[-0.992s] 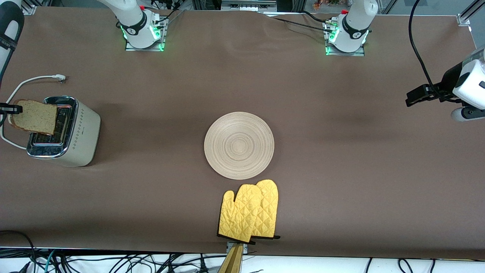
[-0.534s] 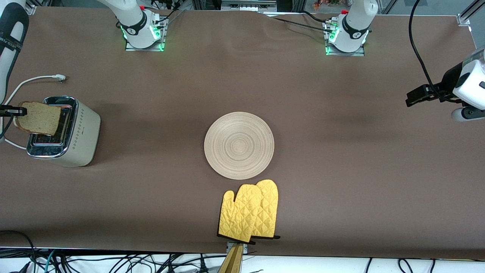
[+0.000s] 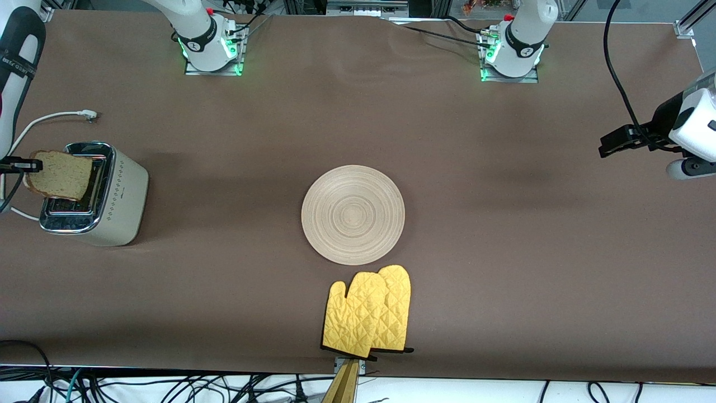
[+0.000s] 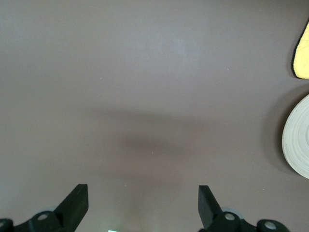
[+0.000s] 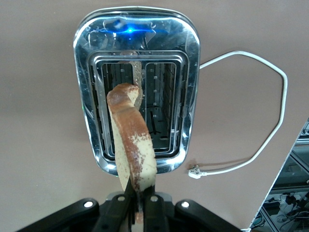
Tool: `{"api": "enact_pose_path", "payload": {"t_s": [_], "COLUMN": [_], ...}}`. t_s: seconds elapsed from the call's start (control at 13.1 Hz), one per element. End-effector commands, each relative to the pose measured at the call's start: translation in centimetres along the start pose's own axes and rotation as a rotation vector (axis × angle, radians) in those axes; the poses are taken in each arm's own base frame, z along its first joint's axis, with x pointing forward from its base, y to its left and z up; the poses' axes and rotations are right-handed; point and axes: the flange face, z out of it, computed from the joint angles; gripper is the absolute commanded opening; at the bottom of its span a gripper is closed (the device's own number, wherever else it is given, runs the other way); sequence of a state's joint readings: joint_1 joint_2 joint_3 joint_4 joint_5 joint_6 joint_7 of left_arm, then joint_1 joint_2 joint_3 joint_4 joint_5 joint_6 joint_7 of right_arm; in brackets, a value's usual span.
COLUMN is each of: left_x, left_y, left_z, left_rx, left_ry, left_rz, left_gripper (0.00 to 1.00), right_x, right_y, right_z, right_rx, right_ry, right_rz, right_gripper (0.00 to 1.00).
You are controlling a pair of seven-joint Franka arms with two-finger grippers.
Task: Move plate and put bread in toaster
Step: 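Lower the bread slice into the toaster slot with the right gripper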
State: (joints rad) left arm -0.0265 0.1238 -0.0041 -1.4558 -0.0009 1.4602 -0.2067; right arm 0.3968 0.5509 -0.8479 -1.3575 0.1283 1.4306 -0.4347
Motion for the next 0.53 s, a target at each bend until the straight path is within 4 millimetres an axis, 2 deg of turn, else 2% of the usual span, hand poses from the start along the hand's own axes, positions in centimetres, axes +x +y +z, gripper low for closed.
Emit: {"api": "enact_pose_path", "payload": {"t_s": [0.0, 0.46], "left_x": [-0.03, 0.05], "left_y": [-0.11, -0.09], "left_z": [-0.37, -0.31], "left_rx": [-0.031, -0.031], "left_ry": [-0.002, 0.0], "left_rz": [-0.004, -0.005], "left_gripper": [1.0, 1.0], "right_x": [0.19, -0.16], "right_y": [-0.76, -1.01], "right_z": [-0.49, 0.26], "right_rx": [0.011, 0.033], "right_ry": [0.006, -0.036], "right_rz": [-0.015, -0.017], "right_gripper": [0.0, 0.0]}}
